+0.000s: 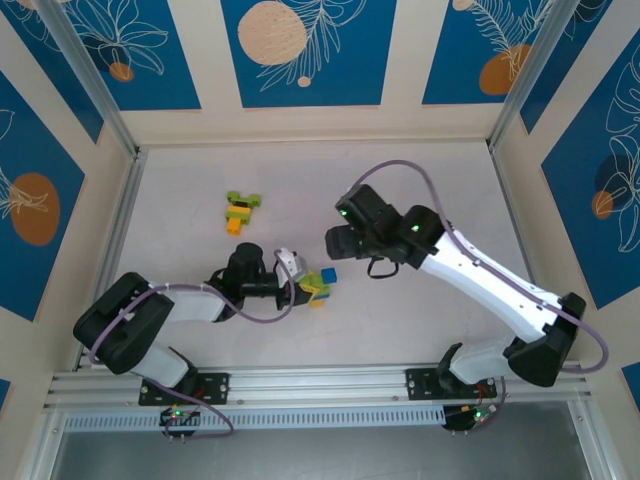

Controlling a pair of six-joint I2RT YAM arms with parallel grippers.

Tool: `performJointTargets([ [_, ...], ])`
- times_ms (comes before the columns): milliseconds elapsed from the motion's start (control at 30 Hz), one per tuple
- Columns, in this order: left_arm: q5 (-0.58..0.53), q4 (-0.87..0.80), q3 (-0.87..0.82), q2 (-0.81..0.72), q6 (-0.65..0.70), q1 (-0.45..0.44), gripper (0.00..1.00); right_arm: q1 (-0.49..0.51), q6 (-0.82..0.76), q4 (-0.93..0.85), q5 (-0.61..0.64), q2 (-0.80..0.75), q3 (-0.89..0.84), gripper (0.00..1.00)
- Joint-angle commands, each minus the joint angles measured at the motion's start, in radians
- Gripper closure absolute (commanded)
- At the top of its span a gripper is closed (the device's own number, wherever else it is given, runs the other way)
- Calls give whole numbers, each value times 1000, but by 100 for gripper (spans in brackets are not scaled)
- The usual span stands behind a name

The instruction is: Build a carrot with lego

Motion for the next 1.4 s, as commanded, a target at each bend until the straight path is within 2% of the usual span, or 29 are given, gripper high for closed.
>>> performJointTargets([
  [0, -69, -192, 72, -49, -50, -2, 78, -29, -55, 19, 0, -32, -46, 31],
  [200, -198, -721, 373, -60, -27, 7, 78, -52, -71, 110, -60, -71, -167, 32],
  [400, -284, -1102, 647, 10, -25, 64, 78, -73, -95, 166, -87, -147, -271, 32],
  [467, -302, -1182, 716, 38, -25, 83, 78, -86, -101, 183, -91, -183, -297, 32],
  [700, -327, -1334, 864, 163, -23, 159, 78, -140, -146, 199, -105, -322, -320, 32],
  [867, -378, -1391, 971, 254, -44, 166, 79, -165, -160, 213, -93, -400, -361, 32],
  [1067, -293, -1431, 1130, 397, -105, 233, 79, -229, -163, 207, -157, -433, -397, 32],
  [1367, -282, -1598, 1462, 649, -99, 260, 75, -256, -157, 251, -212, -427, -440, 32],
])
